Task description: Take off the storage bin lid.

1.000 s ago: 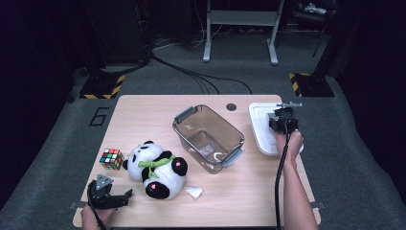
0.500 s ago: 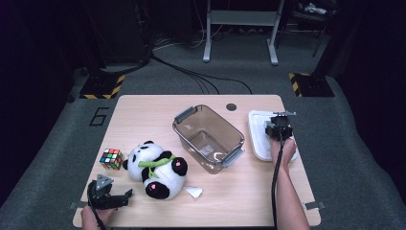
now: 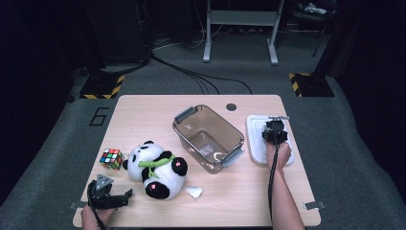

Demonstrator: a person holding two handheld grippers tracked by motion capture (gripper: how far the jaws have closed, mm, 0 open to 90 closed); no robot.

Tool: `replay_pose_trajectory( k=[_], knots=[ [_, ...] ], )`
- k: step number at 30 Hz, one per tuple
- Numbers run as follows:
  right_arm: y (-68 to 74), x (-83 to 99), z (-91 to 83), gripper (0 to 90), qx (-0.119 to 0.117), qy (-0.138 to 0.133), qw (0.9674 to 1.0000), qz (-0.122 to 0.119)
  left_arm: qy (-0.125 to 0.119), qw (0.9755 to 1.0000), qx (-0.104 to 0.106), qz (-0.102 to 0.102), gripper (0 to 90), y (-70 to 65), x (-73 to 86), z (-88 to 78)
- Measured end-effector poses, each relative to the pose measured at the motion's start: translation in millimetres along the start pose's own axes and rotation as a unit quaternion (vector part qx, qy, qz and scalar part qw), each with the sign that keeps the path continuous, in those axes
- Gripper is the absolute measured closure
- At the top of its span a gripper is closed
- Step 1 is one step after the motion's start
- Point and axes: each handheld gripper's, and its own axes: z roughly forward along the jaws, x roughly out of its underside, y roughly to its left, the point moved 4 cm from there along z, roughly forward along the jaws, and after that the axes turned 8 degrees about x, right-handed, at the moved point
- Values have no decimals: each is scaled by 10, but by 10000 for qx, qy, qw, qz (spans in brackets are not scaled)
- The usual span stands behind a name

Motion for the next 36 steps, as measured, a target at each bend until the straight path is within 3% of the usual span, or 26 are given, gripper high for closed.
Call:
replay_pose_trajectory(
  k=[6,8,14,22,32,36],
  knots=[
    [25,39,33,650,-11,83,10000,-12,1,10000,0,1,3,0,0,0],
    [12,28,29,573,-59,20,10000,10,-3,10000,-1,-3,3,0,0,0],
    [-43,13,-102,217,-393,35,9991,168,22,10000,-1,-4,3,0,0,-3],
    [-70,69,-395,20,-784,-138,9968,1,11,10000,0,-6,3,0,0,-1],
    [-38,329,-769,0,-1121,-322,9930,-202,5,10000,-1,11,3,0,0,-1],
    [-25,464,-887,0,-1247,-406,9913,-148,45,10000,9,10,3,-1,0,-6]
  ],
)
